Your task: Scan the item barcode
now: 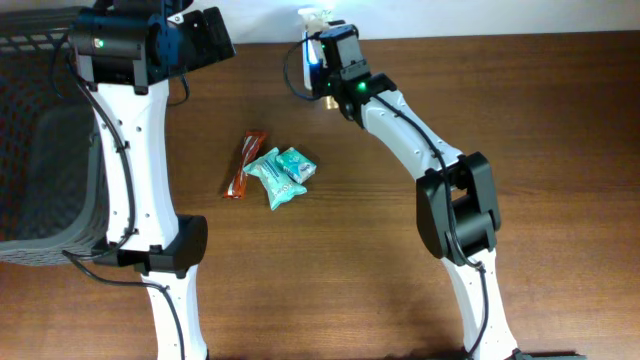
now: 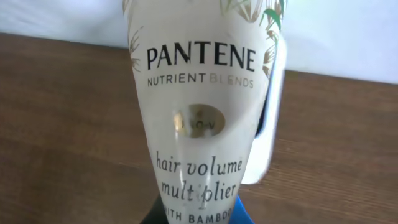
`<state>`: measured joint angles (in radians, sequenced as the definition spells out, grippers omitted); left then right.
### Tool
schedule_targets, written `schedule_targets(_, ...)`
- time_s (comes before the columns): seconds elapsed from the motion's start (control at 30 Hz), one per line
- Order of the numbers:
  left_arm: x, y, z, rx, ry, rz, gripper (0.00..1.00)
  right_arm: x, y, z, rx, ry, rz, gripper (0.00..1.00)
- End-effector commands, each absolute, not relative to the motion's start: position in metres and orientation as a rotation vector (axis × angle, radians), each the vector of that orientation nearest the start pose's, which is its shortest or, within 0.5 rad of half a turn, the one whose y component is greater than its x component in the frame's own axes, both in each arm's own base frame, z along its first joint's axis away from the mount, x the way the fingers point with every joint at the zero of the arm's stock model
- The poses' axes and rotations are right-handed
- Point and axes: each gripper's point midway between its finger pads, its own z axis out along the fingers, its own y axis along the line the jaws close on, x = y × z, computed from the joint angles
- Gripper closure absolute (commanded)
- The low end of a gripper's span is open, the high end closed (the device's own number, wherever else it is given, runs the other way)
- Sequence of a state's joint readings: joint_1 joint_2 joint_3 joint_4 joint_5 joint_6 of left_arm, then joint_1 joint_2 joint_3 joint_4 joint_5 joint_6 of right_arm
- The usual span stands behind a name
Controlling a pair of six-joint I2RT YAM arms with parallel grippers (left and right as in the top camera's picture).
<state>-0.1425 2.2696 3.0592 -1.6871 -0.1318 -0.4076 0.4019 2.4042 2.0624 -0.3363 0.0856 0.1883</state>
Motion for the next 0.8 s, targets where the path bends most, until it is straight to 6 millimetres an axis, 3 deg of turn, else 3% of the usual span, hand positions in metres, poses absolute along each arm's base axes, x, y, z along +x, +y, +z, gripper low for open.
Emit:
schedule_targets(0.0, 0.471, -0.043, 0.339, -0.370, 2.432, -0.062, 0.01, 0.622, 0.219, 0.166, -0.121, 2.155, 0.224, 0.96)
schedule_targets(0.1, 0.471, -0.043, 0.339, -0.370, 2.432, -0.062, 0.01, 0.628, 0.154, 0.212, 0.034, 2.096, 0.053, 0.96)
schedule_targets(0.13, 0.471, -0.043, 0.339, -0.370, 2.432, -0.062, 0.01, 0.625, 0.109, 0.234, 0.137, 2.064, -0.073, 0.96)
schedule_targets(0.17, 0.471, -0.043, 0.339, -0.370, 2.432, -0.062, 0.01, 0.622, 0.080, 0.246, 0.204, 2.046, -0.155, 0.96)
schedule_targets(0.2, 0.471, -0.043, 0.339, -0.370, 2.433, -0.062, 0.01, 0.613, 0.029, 0.259, 0.307, 2.031, -0.280, 0.96)
schedule_targets(0.23, 0.471, -0.043, 0.339, -0.370, 2.432, -0.062, 0.01, 0.604, -0.008, 0.262, 0.374, 2.041, -0.364, 0.96)
schedule_targets(0.3, 0.471, -0.043, 0.339, -0.370, 2.432, -0.062, 0.01, 0.584, -0.074, 0.249, 0.479, 2.109, -0.488, 0.96)
schedule_targets(0.37, 0.471, -0.043, 0.339, -0.370, 2.432, -0.062, 0.01, 0.551, -0.151, 0.221, 0.614, 2.222, -0.598, 0.96)
schedule_targets(0.4, 0.471, -0.043, 0.339, -0.370, 2.432, -0.062, 0.01, 0.525, -0.204, 0.200, 0.771, 2.270, -0.596, 0.96)
schedule_targets(0.5, 0.471, -0.043, 0.339, -0.370, 2.432, -0.062, 0.01, 0.484, -0.278, 0.173, 1.018, 2.289, -0.539, 0.96)
schedule_targets(0.6, 0.471, -0.043, 0.339, -0.370, 2.432, -0.063, 0.01, 0.454, -0.329, 0.145, 1.192, 2.285, -0.439, 0.96)
schedule_targets(0.77, 0.471, -0.043, 0.339, -0.370, 2.432, -0.062, 0.01, 0.412, -0.380, 0.103, 1.447, 2.236, -0.437, 0.96)
